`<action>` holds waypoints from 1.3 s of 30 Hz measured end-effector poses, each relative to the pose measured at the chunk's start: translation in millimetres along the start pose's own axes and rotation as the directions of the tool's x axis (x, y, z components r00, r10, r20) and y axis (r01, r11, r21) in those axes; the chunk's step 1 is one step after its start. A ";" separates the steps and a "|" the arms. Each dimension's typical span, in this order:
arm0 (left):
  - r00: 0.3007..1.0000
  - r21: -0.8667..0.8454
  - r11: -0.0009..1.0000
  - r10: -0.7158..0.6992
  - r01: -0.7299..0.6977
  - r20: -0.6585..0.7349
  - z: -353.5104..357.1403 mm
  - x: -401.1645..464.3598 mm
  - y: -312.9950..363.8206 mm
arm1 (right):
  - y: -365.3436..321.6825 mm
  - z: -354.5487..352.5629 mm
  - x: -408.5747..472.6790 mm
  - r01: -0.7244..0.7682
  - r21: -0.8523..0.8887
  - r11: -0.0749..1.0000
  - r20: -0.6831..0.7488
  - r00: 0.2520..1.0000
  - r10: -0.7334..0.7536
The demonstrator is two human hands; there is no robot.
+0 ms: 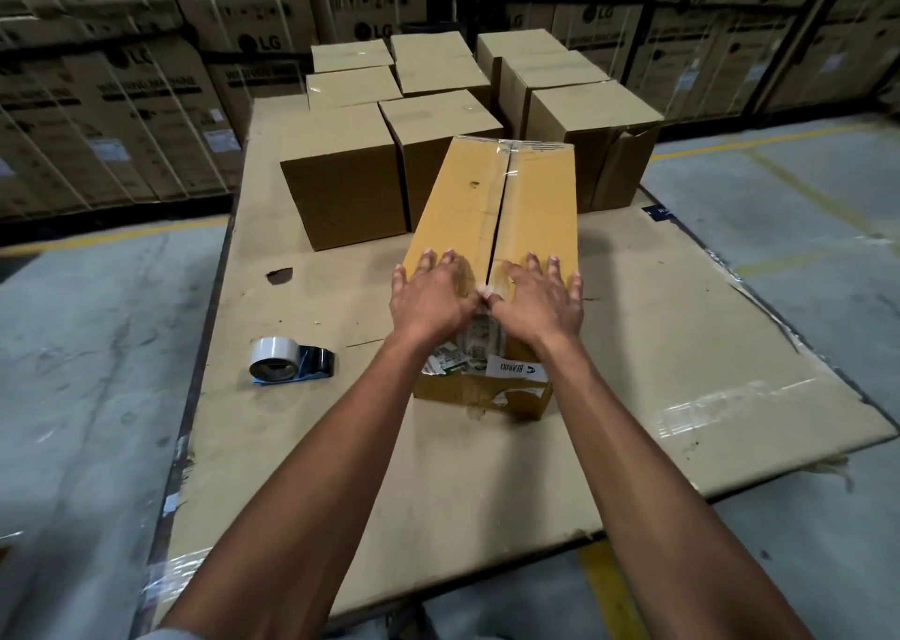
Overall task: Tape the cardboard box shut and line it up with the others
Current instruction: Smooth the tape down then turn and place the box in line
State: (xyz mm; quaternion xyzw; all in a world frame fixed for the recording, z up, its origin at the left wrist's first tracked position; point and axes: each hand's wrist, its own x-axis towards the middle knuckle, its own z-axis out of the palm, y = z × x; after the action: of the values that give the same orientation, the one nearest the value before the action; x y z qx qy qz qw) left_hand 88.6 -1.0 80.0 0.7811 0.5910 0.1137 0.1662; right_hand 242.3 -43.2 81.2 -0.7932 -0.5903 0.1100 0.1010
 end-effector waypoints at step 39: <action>0.970 -0.021 0.974 0.221 -0.225 -0.105 -31.8 -15.9 -82.4 | -36.2 -4.7 -36.9 0.080 0.322 0.943 0.098 0.988 -0.117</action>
State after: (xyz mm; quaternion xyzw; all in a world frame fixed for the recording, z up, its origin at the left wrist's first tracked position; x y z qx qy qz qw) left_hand -0.6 8.0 77.1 0.8329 0.5052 0.1811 0.1348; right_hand 200.2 -68.4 98.3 -0.7285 -0.6087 0.2437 0.1981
